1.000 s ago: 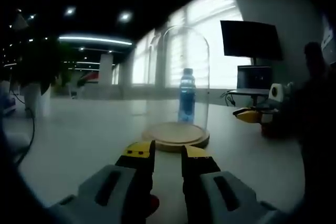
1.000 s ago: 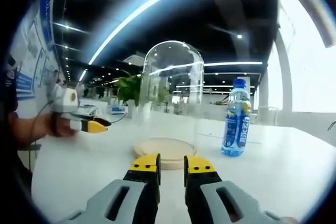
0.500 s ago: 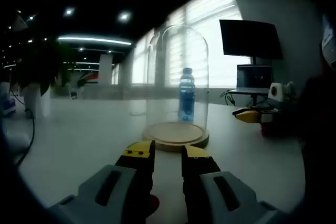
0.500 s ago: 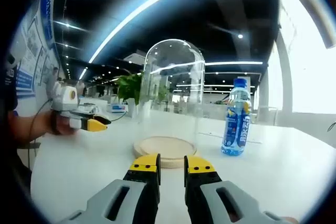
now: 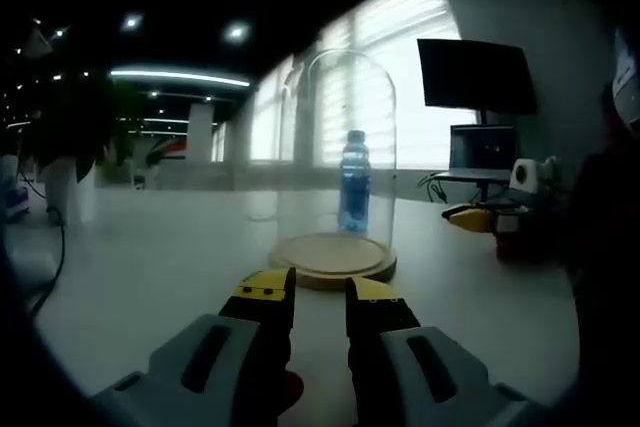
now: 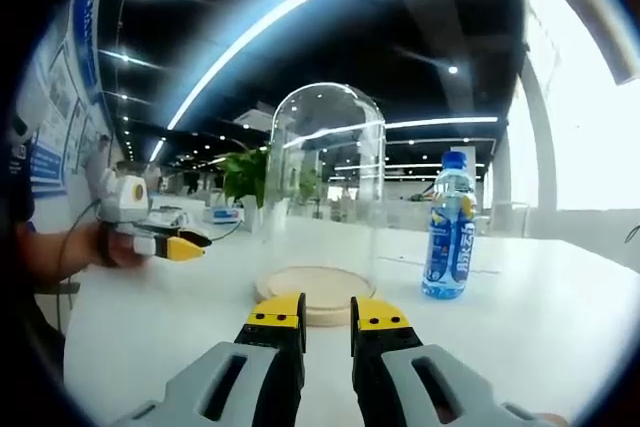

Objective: Open the cover put in the Mizone put the cover back on

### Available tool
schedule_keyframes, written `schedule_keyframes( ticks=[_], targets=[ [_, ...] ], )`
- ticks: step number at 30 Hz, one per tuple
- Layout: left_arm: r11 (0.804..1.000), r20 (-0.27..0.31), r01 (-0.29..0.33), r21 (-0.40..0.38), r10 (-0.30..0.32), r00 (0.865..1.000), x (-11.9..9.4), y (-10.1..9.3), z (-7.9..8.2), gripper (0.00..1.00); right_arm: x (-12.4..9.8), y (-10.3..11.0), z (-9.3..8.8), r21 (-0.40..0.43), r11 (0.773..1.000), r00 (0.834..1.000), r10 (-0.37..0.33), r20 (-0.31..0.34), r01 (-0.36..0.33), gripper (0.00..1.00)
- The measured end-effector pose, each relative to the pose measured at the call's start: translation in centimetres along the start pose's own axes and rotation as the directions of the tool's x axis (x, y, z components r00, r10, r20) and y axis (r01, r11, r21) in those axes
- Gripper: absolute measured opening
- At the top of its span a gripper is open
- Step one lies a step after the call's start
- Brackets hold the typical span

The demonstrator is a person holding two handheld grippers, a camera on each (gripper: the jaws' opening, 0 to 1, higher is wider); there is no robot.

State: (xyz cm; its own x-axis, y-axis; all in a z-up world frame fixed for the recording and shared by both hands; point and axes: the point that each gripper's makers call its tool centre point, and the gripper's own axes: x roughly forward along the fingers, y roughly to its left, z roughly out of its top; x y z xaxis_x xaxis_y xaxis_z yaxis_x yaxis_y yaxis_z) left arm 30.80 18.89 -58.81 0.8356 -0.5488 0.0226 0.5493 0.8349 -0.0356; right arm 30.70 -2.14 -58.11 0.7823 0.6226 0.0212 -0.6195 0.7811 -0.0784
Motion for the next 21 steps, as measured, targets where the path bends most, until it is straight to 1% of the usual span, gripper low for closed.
schedule_keyframes(
  ticks=[3, 12, 21],
  targets=[
    [1.000, 0.000, 0.001, -0.001, -0.001, 1.000, -0.01, -0.02, 0.00, 0.14, 0.01, -0.01, -0.02, -0.004, 1.000, 1.000, 0.000, -0.001, 0.000, 0.12],
    [1.000, 0.004, 0.004, -0.016, -0.004, 1.000, -0.02, 0.01, 0.11, 0.15, -0.07, -0.47, 0.27, 0.018, 1.000, 1.000, -0.011, 0.012, 0.011, 0.13],
    [1.000, 0.004, 0.007, -0.008, -0.007, 1.000, -0.02, -0.11, 0.10, 0.16, -0.03, -0.69, 0.20, 0.029, 0.999, 1.000, -0.013, 0.010, 0.013, 0.13]
  ],
)
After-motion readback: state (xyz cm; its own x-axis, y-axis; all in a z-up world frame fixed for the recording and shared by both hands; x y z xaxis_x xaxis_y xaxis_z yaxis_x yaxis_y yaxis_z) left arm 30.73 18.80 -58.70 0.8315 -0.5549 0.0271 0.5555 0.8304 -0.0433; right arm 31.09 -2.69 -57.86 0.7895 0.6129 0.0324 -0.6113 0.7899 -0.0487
